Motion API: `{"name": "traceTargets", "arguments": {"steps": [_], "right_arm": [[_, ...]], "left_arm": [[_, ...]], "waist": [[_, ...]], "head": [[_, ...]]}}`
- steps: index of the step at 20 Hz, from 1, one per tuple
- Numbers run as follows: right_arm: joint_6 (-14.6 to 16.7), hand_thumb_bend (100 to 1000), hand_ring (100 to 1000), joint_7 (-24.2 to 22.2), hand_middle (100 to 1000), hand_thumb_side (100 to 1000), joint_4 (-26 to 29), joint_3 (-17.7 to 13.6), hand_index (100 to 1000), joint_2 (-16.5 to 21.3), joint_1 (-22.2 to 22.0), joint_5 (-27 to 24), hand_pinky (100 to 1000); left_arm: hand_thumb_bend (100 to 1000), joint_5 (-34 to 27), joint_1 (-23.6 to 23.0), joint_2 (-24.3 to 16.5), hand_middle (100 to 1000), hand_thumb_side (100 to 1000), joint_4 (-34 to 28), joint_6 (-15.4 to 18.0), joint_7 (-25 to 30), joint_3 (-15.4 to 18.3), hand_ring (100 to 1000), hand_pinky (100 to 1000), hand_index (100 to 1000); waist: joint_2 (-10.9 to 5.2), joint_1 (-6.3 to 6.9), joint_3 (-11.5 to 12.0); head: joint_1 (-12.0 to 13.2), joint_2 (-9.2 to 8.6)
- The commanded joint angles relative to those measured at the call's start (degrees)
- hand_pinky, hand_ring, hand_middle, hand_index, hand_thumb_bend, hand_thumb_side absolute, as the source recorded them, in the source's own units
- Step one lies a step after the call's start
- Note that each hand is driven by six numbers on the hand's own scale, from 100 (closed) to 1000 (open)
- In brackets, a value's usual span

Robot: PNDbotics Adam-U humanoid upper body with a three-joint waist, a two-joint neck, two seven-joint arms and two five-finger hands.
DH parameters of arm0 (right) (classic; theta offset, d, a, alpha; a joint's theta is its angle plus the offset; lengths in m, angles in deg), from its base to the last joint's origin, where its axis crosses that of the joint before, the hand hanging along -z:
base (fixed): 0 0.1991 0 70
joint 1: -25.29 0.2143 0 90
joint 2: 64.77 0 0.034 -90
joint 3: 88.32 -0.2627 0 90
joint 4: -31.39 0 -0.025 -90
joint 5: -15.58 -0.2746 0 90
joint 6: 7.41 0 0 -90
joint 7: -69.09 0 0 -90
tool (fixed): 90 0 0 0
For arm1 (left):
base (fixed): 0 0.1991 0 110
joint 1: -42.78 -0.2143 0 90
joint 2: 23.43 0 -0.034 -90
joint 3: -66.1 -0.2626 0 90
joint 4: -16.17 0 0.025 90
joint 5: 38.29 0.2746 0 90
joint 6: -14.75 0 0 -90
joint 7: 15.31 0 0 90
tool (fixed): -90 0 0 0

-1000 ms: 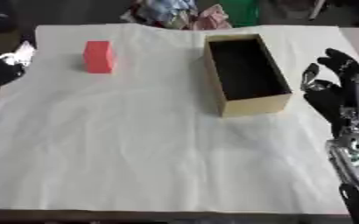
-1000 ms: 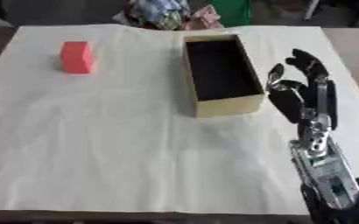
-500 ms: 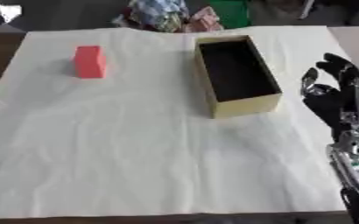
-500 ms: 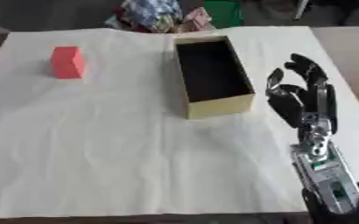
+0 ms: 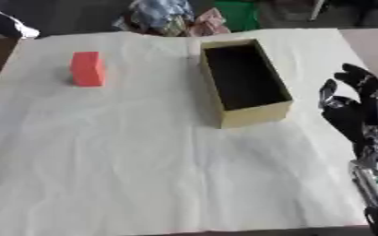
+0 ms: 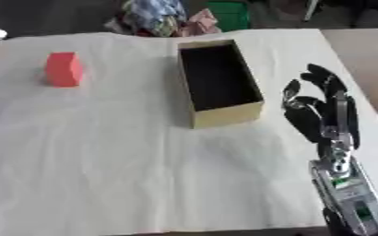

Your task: Pick up objects on the table and place them in the box.

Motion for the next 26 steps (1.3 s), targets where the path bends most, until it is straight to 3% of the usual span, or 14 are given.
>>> {"name": "traceTargets", "arguments": {"steps": [1, 10, 21, 26], "right_arm": [[0.2, 100, 921, -0.2, 703, 100, 1.0, -0.1, 820, 1.1, 1.1, -0.4, 649], [0.6, 100, 921, 0.0, 704, 100, 0.9, -0.2, 820, 1.0, 1.2, -0.6, 648], [0.9, 100, 922, 0.1, 704, 100, 0.9, -0.3, 820, 0.7, 1.4, -0.8, 648], [0.9, 100, 922, 0.2, 704, 100, 0.9, -0.4, 820, 0.6, 1.4, -1.0, 648]], "left_arm": [[684, 2.7, 2.4, 0.4, 811, 220, 3.7, -0.5, 3.6, 1.2, 815, 811, 841], [733, 5.9, 3.2, 1.9, 815, 204, 4.9, -1.8, 11.6, 1.5, 805, 802, 855], [614, 8.2, 1.9, 4.1, 833, 209, 4.8, -1.5, 8.5, 0.7, 816, 805, 876], [570, 10.0, 1.3, 5.0, 792, 210, 5.1, -1.3, 7.2, 0.3, 803, 800, 874]], "waist": [[-0.65, 0.15, -0.4], [0.19, 0.98, -1.8], [1.04, 0.87, -2.3], [1.51, 0.75, -2.4]], "head": [[0.4, -0.85], [0.4, -1.33], [0.3, -1.78], [0.2, -1.85]]}}
